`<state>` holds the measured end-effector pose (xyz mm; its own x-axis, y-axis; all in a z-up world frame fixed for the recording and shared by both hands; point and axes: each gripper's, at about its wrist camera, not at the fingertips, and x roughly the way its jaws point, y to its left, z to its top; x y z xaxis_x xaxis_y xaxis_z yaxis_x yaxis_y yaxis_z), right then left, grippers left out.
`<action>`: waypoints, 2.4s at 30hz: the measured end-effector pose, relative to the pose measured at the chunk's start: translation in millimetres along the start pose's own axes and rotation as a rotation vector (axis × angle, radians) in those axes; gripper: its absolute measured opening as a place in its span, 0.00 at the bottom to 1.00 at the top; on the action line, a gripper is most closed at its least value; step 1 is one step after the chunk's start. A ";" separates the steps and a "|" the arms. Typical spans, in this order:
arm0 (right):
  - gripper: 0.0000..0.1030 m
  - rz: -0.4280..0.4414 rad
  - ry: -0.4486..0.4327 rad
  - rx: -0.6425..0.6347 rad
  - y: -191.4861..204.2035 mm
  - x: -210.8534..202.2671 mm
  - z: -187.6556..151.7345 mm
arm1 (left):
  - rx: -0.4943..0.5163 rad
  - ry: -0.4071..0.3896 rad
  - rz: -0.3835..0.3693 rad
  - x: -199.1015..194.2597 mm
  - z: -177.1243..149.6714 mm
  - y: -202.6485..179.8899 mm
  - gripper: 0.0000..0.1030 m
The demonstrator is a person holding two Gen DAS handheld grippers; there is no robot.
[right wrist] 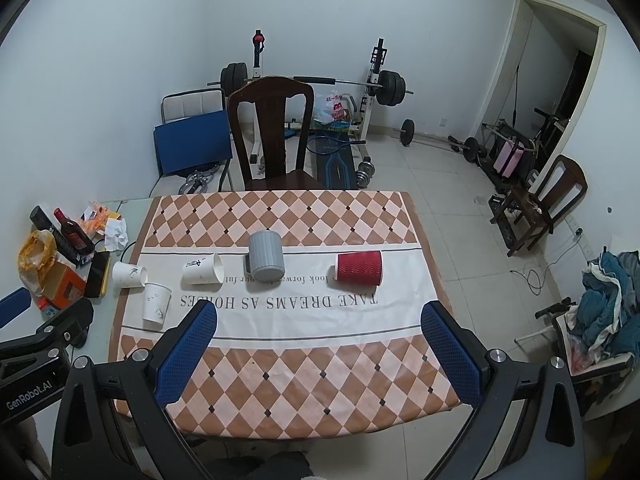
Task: Flip cup upside down
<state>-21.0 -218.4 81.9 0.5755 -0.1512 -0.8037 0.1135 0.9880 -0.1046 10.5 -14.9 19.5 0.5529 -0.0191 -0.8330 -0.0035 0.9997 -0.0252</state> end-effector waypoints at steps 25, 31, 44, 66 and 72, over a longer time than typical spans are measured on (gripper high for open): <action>1.00 -0.064 0.181 0.071 32.2 111.6 -3.8 | 0.031 0.056 0.135 107.7 18.3 43.3 1.00; 0.98 -0.060 0.319 0.043 58.7 208.2 -41.6 | -0.011 0.218 0.135 183.8 -10.3 91.3 1.00; 0.75 0.035 0.573 -0.068 114.9 373.6 -66.3 | -0.124 0.482 0.129 340.0 -22.6 134.8 0.86; 0.75 0.042 0.651 -0.072 105.0 434.9 -52.9 | -0.039 0.495 0.020 343.3 -18.5 86.5 0.52; 0.75 0.037 0.650 -0.001 60.6 413.5 -68.9 | -0.039 0.492 -0.048 306.8 -28.9 41.6 0.52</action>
<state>168.1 -218.8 -297.1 -0.0283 -0.0680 -0.9973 0.1025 0.9922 -0.0705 155.9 20.4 -253.1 0.0944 -0.0801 -0.9923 -0.0236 0.9963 -0.0827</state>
